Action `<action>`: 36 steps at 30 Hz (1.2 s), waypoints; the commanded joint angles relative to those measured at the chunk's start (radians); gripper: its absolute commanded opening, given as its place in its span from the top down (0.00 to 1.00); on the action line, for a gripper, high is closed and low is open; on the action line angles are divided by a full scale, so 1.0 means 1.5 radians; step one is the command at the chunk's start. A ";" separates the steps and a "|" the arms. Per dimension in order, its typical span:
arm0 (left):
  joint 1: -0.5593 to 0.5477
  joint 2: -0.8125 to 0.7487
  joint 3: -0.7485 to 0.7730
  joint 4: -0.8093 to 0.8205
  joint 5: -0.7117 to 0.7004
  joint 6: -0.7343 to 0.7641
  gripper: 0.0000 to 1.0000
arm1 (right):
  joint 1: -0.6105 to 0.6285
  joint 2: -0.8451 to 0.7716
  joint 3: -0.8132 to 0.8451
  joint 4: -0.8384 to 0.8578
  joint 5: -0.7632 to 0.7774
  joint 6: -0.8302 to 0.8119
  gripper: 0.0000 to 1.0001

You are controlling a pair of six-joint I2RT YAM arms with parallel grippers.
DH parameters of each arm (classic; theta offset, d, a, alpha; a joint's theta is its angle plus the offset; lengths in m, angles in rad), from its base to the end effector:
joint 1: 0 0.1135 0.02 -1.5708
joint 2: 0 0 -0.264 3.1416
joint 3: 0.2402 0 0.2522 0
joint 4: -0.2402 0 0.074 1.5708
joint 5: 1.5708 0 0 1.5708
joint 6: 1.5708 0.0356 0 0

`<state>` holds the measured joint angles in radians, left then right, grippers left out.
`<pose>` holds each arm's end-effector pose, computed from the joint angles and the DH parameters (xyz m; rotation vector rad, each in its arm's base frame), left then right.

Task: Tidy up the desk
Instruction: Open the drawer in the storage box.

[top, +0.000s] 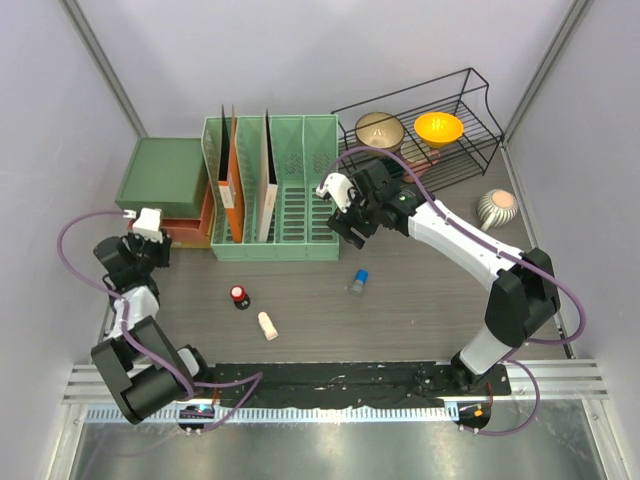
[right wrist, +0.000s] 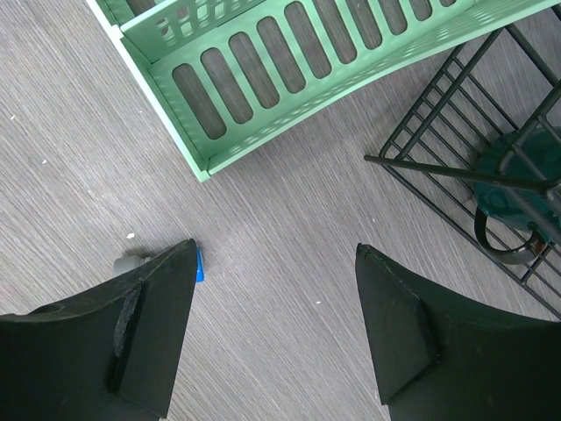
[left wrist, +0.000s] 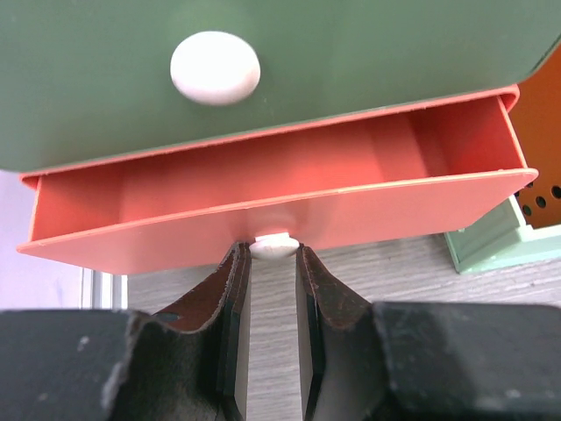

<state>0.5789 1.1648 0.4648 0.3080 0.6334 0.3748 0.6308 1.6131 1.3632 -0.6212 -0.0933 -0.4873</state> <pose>0.2096 0.1118 0.2049 0.2137 1.8717 0.0290 0.2838 0.2114 0.2911 -1.3318 2.0502 0.1777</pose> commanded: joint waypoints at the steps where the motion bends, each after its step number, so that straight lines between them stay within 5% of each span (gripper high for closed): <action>1: 0.019 -0.031 -0.009 -0.001 0.027 0.018 0.90 | 0.000 -0.002 0.025 0.003 -0.010 -0.002 0.23; 20: 0.066 -0.207 -0.064 -0.137 0.079 0.050 0.91 | -0.001 0.004 0.027 -0.004 -0.015 -0.003 0.23; 36: 0.102 -0.206 -0.084 -0.173 0.092 0.088 0.89 | -0.001 0.011 0.030 -0.018 -0.019 -0.008 0.23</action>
<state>0.7105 0.8505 0.3447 0.0441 0.7277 0.4808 0.6308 1.6279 1.3651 -0.6445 -0.1047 -0.4919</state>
